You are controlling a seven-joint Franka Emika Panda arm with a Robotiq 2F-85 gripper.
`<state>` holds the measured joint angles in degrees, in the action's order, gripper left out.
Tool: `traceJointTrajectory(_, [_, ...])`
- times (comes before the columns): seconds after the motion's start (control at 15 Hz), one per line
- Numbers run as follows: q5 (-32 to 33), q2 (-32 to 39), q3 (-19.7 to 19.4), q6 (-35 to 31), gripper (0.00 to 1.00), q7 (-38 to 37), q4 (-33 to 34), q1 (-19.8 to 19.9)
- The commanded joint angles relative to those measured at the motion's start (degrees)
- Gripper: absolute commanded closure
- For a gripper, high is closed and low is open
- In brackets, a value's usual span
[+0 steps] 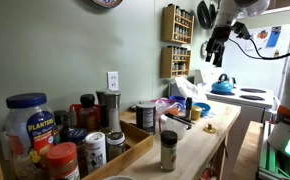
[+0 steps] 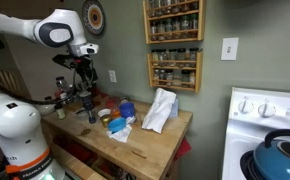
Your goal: Move the black pepper jar to the right then close the lid
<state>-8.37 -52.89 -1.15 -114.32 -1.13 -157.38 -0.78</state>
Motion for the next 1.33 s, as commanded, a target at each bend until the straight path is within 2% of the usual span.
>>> traceJointTrajectory(0.0, [-0.1, 0.0, 0.1, 0.2, 0.00, 0.1, 0.1, 0.1])
traceJointTrajectory(0.4, [-0.1, 0.0, 0.1, 0.2, 0.00, 0.1, 0.1, 0.1])
traceJointTrajectory(0.47, [-1.2, 1.6, 0.1, -0.1, 0.00, 0.4, 0.8, -1.0])
traceJointTrajectory(0.6, [-5.5, 6.1, 1.0, -2.0, 0.00, 1.3, 2.0, -5.2])
traceJointTrajectory(0.8, [-16.3, 13.4, 2.8, -4.3, 0.00, 1.6, 5.0, -12.4])
traceJointTrajectory(1.0, [-26.1, 22.3, 4.2, -4.3, 0.00, 1.4, 9.6, -17.2])
traceJointTrajectory(1.2, [-29.4, 30.7, 8.5, -3.5, 0.00, -5.5, 13.5, -16.0])
traceJointTrajectory(1.27, [-28.0, 23.9, 8.0, -3.6, 0.00, -1.9, 9.9, -15.2])
